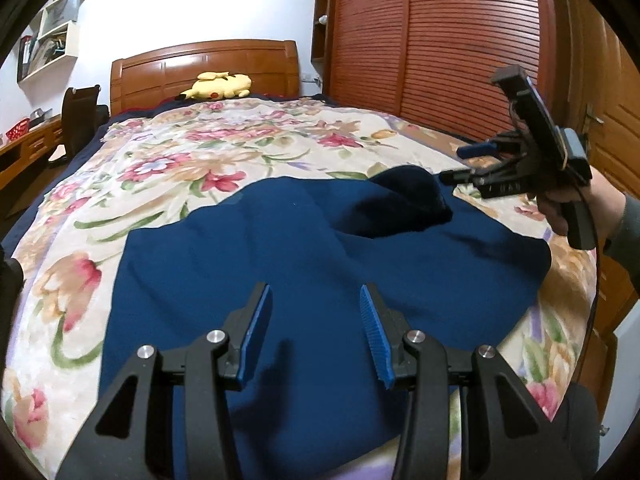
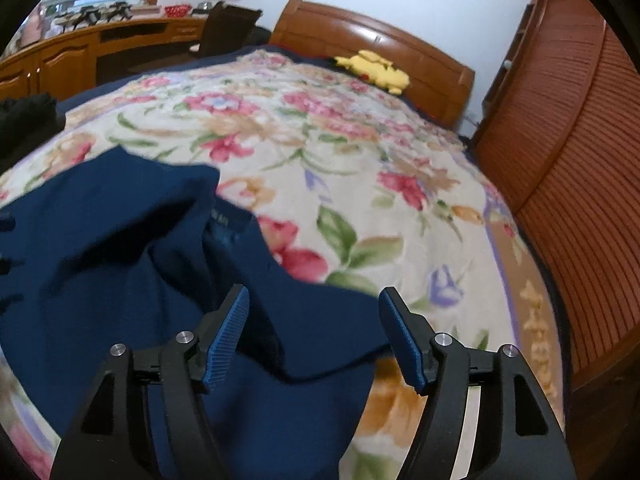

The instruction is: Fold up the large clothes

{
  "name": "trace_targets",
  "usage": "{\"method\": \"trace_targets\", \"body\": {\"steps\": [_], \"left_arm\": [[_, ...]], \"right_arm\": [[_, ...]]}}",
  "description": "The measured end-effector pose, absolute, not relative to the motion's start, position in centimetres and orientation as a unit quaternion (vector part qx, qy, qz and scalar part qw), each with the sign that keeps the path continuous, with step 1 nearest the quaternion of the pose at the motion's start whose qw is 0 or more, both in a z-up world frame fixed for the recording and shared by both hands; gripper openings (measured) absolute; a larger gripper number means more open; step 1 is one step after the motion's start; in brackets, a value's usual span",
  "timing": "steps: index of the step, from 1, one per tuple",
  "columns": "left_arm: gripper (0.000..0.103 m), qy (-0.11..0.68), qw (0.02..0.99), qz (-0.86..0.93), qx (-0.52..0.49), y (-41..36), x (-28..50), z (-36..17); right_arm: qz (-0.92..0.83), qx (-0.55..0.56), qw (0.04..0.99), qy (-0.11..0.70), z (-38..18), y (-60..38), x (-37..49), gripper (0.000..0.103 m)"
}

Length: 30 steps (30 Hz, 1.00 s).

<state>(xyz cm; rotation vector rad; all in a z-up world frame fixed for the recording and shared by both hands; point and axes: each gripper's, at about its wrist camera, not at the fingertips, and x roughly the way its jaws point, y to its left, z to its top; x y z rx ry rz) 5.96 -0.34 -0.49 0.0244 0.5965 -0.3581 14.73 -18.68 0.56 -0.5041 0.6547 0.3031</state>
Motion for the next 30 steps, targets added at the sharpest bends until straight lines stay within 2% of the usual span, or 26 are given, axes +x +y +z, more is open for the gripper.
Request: {"method": "trace_targets", "body": {"steps": [7, 17, 18, 20, 21, 22, 23, 25, 30], "left_arm": [[0.044, 0.297, 0.938, -0.176, 0.017, -1.0, 6.2, -0.9], [0.044, 0.303, 0.937, -0.174, 0.019, -0.9, 6.6, -1.3], [0.044, 0.303, 0.937, -0.173, 0.018, -0.9, 6.6, -1.3], [0.044, 0.305, 0.937, -0.172, 0.016, -0.9, 6.6, -1.4], [0.044, 0.306, 0.936, -0.172, 0.016, -0.8, 6.6, -1.4], [0.044, 0.306, 0.936, -0.171, 0.016, -0.8, 6.5, -1.4], [0.044, 0.305, 0.937, -0.171, 0.017, -0.8, 6.5, -1.4], [0.044, 0.306, 0.937, -0.17, 0.018, -0.7, 6.4, -1.5], [0.044, 0.309, 0.936, -0.166, 0.014, -0.4, 6.8, -1.6]], "right_arm": [[0.172, -0.263, 0.88, 0.356, -3.9, -18.1, 14.8, 0.069], [0.164, -0.288, 0.861, 0.386, -6.9, -17.5, 17.3, 0.068], [0.155, -0.301, 0.857, 0.387, -7.2, -17.4, 17.7, 0.064], [0.143, -0.31, 0.855, 0.391, -7.6, -17.5, 18.4, 0.048], [0.147, -0.308, 0.854, 0.392, -7.6, -17.5, 18.8, 0.034], [0.149, -0.31, 0.854, 0.391, -7.5, -17.4, 19.0, 0.025], [0.153, -0.316, 0.853, 0.385, -7.3, -17.1, 19.3, 0.008], [0.148, -0.327, 0.858, 0.367, -6.6, -16.4, 19.9, 0.004], [0.126, -0.312, 0.884, 0.323, -3.4, -14.7, 23.4, 0.004]]}}
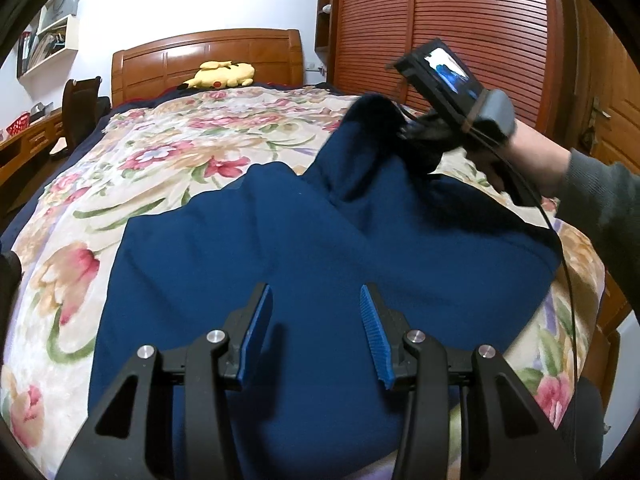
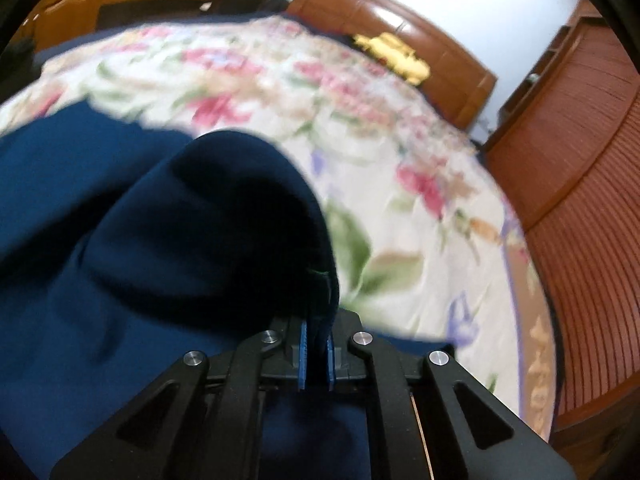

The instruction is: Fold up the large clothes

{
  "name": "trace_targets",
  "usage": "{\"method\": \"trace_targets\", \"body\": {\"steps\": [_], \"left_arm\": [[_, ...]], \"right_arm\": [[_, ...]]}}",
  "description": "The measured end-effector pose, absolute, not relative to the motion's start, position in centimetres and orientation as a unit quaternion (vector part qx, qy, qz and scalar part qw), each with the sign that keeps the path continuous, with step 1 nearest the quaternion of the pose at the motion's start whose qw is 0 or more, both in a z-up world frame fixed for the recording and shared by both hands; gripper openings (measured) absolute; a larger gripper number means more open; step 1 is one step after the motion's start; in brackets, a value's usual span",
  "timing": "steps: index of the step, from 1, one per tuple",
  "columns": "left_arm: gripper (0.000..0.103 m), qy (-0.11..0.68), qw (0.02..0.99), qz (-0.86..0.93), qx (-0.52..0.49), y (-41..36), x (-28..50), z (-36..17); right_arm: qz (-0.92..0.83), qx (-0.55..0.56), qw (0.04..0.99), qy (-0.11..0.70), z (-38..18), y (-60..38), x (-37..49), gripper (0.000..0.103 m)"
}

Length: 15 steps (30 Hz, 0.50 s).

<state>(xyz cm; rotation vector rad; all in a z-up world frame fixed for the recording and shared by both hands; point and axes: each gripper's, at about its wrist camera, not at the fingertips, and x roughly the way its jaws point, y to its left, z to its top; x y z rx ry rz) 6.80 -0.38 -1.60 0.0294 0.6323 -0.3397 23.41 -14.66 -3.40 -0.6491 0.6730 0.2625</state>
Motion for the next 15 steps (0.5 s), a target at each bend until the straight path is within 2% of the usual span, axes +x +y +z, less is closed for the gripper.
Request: {"method": "trace_targets", "body": {"steps": [3, 4, 5, 6, 8, 15], "left_arm": [[0.044, 0.308, 0.937, -0.165, 0.013, -0.2, 6.9, -1.5], [0.044, 0.307, 0.937, -0.165, 0.012, -0.2, 6.9, -1.5], [0.044, 0.306, 0.937, -0.165, 0.011, -0.2, 6.8, -1.5], [0.044, 0.306, 0.938, -0.164, 0.01, -0.1, 6.8, -1.4], [0.044, 0.305, 0.938, -0.166, 0.008, 0.0, 6.6, -1.4], [0.044, 0.304, 0.939, -0.164, 0.009, 0.1, 6.3, -1.2]], "right_arm": [[0.106, -0.3, 0.896, 0.311, -2.4, -13.5, 25.8, 0.004], [0.093, -0.3, 0.898, 0.307, -2.3, -13.2, 26.4, 0.012], [0.082, -0.298, 0.901, 0.305, -2.2, -13.1, 26.8, 0.029], [0.076, -0.29, 0.905, 0.302, -2.1, -13.2, 27.1, 0.051], [0.079, -0.263, 0.914, 0.299, -1.5, -14.3, 27.4, 0.068], [0.027, -0.191, 0.926, 0.325, -0.9, -20.3, 28.5, 0.071]]}}
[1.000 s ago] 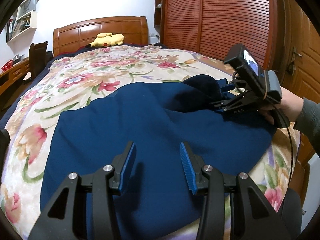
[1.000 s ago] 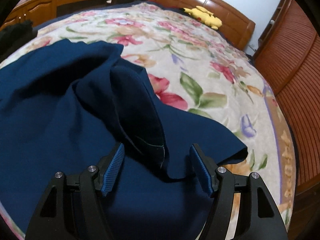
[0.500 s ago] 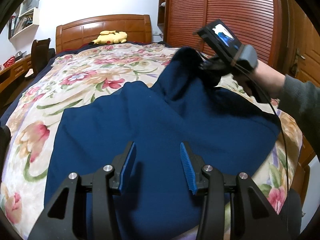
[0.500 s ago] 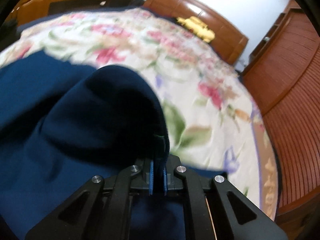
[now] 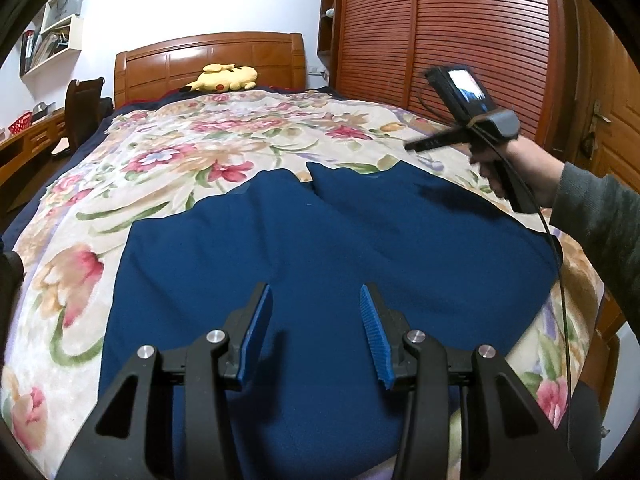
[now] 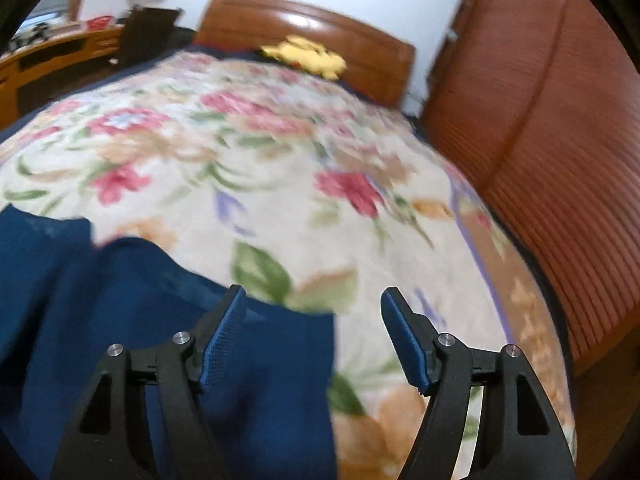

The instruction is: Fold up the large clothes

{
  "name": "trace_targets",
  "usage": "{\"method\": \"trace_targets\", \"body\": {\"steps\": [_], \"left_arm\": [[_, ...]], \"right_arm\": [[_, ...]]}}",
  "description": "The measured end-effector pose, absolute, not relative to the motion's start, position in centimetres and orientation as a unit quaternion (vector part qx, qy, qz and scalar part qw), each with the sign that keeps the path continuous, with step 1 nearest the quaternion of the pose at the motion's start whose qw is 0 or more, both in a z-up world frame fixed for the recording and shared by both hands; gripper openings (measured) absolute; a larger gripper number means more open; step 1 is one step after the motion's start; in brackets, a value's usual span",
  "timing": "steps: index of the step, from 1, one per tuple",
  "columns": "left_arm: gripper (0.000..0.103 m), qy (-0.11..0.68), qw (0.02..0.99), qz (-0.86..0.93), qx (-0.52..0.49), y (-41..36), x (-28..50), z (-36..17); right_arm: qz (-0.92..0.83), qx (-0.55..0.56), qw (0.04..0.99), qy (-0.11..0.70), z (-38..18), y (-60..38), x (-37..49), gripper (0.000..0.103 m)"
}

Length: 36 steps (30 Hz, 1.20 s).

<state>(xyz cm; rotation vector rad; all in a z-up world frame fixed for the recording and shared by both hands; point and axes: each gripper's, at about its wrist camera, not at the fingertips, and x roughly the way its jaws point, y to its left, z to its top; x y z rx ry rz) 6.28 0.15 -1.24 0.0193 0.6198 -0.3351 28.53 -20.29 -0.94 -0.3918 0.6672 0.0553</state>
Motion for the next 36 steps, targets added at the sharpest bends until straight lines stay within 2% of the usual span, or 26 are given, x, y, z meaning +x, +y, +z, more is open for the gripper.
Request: {"method": "trace_targets", "body": {"steps": [5, 8, 10, 11, 12, 14, 19, 24, 25, 26, 27, 29, 30, 33, 36], "left_arm": [[0.044, 0.309, 0.938, -0.157, 0.01, 0.2, 6.6, -1.5], [0.044, 0.312, 0.937, -0.155, 0.014, 0.1, 6.7, -1.6], [0.044, 0.313, 0.937, -0.154, 0.014, 0.1, 6.7, -1.7], [0.044, 0.314, 0.937, -0.154, 0.013, 0.2, 6.8, -1.8], [0.044, 0.315, 0.937, -0.153, 0.013, 0.2, 6.9, -1.8], [0.044, 0.318, 0.936, -0.149, 0.014, 0.2, 7.1, -1.9], [0.044, 0.326, 0.934, -0.147, 0.012, 0.3, 7.5, -2.2], [0.044, 0.317, 0.937, -0.148, 0.009, 0.4, 7.3, -1.8], [0.044, 0.315, 0.937, -0.148, 0.008, 0.4, 7.2, -1.7], [0.044, 0.312, 0.938, -0.149, 0.008, 0.4, 7.1, -1.6], [0.044, 0.31, 0.939, -0.15, 0.008, 0.4, 7.0, -1.5], [0.044, 0.305, 0.939, -0.156, 0.008, 0.3, 6.7, -1.3], [0.044, 0.303, 0.939, -0.16, 0.008, 0.3, 6.5, -1.1], [0.046, 0.298, 0.94, -0.164, 0.011, 0.1, 6.2, -0.9], [0.047, 0.296, 0.94, -0.168, 0.005, -0.1, 5.8, -0.7]], "right_arm": [[0.042, -0.138, 0.895, 0.423, -5.2, -23.9, 29.5, 0.071], [0.051, -0.104, 0.883, 0.455, -7.3, -25.3, 29.7, 0.064], [0.072, -0.073, 0.882, 0.46, -7.7, -26.0, 29.3, 0.046], [0.084, -0.067, 0.884, 0.456, -7.6, -26.0, 29.1, 0.016], [0.094, -0.066, 0.884, 0.453, -7.4, -26.0, 28.8, 0.001], [0.099, -0.09, 0.895, 0.425, -6.3, -25.6, 27.8, 0.0], [0.008, -0.092, 0.928, 0.36, -2.5, -27.9, 26.1, 0.0], [-0.03, -0.119, 0.92, 0.373, -2.4, -27.8, 26.0, 0.002], [-0.029, -0.113, 0.922, 0.37, -2.0, -27.8, 25.5, 0.006], [-0.032, -0.114, 0.923, 0.366, -1.6, -27.9, 25.2, 0.015], [-0.034, -0.115, 0.924, 0.363, -1.2, -27.9, 24.7, 0.03], [-0.022, -0.109, 0.926, 0.36, -0.6, -28.1, 23.7, 0.048], [-0.011, -0.103, 0.929, 0.356, -0.1, -28.1, 22.7, 0.053], [0.015, -0.11, 0.932, 0.346, 0.4, -27.4, 19.8, 0.058], [0.043, -0.118, 0.931, 0.343, 0.1, -26.4, 16.3, 0.059]]}}
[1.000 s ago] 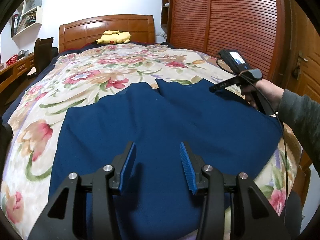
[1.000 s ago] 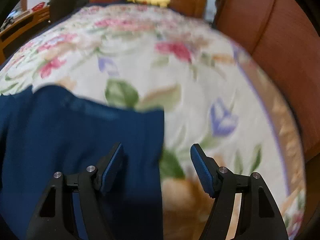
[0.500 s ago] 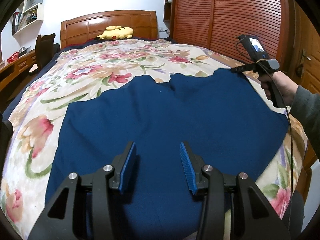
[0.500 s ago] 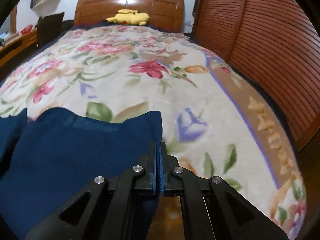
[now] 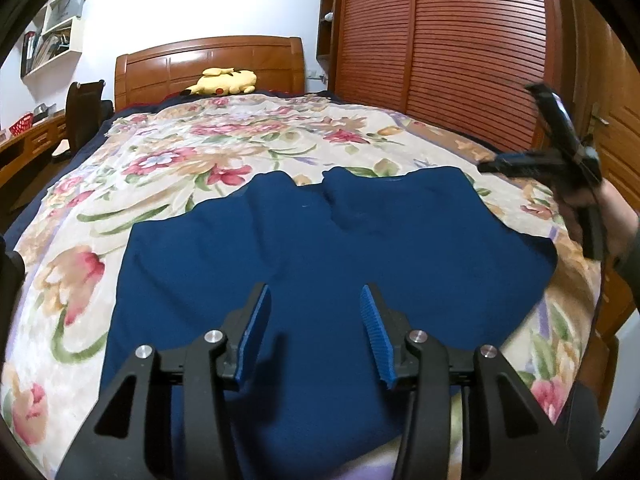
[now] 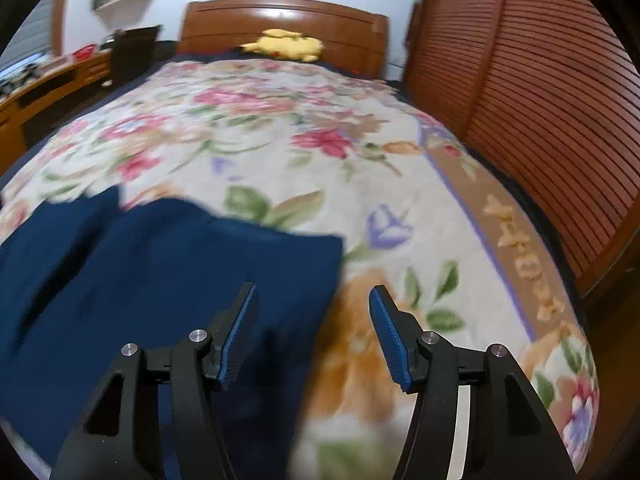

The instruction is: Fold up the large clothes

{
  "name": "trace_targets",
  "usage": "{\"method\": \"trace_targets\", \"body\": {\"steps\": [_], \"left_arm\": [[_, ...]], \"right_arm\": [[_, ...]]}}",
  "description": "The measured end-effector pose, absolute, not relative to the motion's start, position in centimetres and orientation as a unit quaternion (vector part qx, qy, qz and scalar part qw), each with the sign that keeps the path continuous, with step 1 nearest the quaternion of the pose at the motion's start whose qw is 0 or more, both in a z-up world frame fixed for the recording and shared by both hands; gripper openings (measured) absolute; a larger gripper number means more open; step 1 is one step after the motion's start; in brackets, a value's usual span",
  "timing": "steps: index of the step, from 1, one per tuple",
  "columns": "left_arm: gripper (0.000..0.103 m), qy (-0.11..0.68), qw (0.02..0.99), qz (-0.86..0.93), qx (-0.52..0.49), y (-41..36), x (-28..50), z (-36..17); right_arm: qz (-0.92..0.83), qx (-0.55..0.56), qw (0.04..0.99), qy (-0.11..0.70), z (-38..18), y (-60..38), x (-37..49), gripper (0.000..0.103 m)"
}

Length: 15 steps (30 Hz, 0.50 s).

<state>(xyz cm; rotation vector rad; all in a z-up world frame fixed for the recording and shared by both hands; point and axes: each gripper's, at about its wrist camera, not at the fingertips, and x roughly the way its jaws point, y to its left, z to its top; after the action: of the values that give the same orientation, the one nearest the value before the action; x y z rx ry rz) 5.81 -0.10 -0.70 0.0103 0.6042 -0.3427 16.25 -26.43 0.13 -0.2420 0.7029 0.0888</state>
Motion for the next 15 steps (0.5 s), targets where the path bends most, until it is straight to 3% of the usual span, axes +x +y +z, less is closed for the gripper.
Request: {"method": "trace_targets", "body": {"steps": [15], "left_arm": [[0.047, 0.293, 0.94, -0.173, 0.006, -1.8, 3.7, -1.2]], "right_arm": [[0.139, -0.127, 0.92, 0.343, -3.3, -20.7, 5.3, 0.059]]}}
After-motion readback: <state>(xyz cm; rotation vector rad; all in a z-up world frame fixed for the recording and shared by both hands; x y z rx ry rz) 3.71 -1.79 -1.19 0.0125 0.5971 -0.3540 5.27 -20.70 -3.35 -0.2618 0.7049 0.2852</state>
